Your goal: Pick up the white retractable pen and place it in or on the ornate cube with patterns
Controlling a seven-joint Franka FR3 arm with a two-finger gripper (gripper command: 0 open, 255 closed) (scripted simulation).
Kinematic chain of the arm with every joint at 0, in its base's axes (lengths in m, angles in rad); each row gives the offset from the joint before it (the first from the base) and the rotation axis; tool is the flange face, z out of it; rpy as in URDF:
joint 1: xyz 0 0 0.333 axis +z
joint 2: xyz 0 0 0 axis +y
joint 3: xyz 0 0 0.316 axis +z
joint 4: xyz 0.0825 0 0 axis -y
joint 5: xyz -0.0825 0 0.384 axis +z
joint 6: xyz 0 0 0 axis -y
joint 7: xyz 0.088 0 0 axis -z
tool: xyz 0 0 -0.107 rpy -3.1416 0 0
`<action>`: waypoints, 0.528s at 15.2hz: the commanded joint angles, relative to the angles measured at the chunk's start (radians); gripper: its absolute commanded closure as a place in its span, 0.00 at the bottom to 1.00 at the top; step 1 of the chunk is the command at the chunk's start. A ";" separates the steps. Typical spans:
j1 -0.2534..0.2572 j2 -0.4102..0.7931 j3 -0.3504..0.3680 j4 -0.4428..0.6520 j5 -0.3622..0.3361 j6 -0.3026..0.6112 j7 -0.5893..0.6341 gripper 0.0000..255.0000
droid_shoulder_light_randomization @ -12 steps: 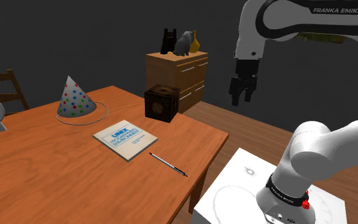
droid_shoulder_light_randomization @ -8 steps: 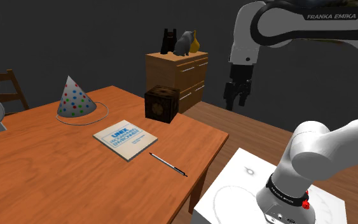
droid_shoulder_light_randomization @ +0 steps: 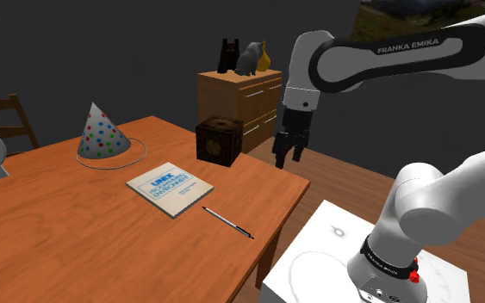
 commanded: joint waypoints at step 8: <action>0.100 0.243 0.088 0.006 0.123 0.344 -0.026 0.00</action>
